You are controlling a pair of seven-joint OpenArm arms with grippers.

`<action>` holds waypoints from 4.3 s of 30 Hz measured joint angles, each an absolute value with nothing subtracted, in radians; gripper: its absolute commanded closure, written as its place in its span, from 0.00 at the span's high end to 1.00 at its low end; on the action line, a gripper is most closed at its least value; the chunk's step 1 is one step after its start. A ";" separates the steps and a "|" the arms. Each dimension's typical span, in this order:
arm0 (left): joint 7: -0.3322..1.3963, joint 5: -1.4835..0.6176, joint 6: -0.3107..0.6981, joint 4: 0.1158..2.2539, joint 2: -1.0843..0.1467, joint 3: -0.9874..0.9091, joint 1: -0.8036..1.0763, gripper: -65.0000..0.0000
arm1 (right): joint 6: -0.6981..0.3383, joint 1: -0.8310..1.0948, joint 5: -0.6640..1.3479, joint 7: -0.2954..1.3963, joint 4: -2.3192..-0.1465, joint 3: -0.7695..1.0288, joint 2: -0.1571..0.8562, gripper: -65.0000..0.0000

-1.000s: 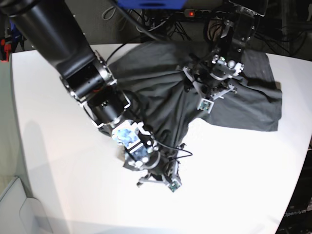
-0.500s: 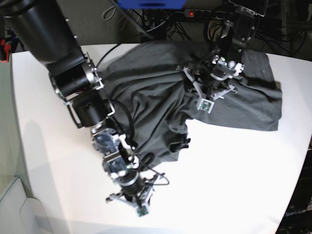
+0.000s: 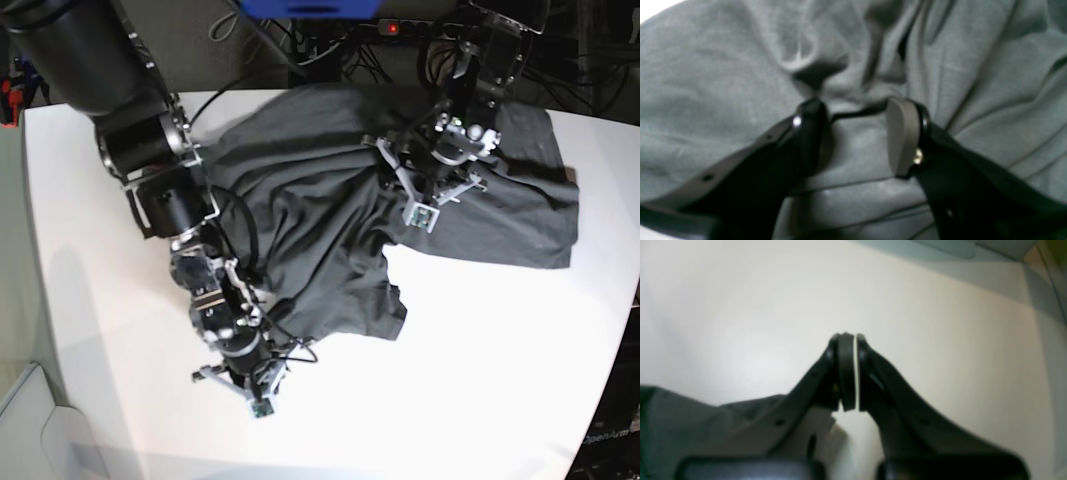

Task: Layout the t-shirt on the table in an organized manner, then fold the t-shirt properly
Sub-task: 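Drag the held fabric with the right gripper away from the left gripper, then pull the shirt apart with both grippers, spreading it across the table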

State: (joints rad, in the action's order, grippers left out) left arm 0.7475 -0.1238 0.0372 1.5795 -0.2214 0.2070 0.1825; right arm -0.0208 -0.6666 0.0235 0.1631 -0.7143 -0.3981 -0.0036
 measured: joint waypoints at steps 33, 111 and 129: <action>0.777 -0.124 0.046 1.579 -0.224 0.208 0.166 0.47 | -0.027 -0.498 0.023 0.406 -1.005 -0.634 0.080 0.07; 0.969 -0.116 0.045 1.496 -0.180 -0.016 -0.171 0.48 | -0.028 -0.520 0.031 0.832 -1.409 -0.415 0.382 0.00; 1.056 -0.131 0.030 1.459 0.017 0.231 -0.246 0.47 | -0.028 -0.163 0.030 1.139 -1.864 -0.215 0.304 0.00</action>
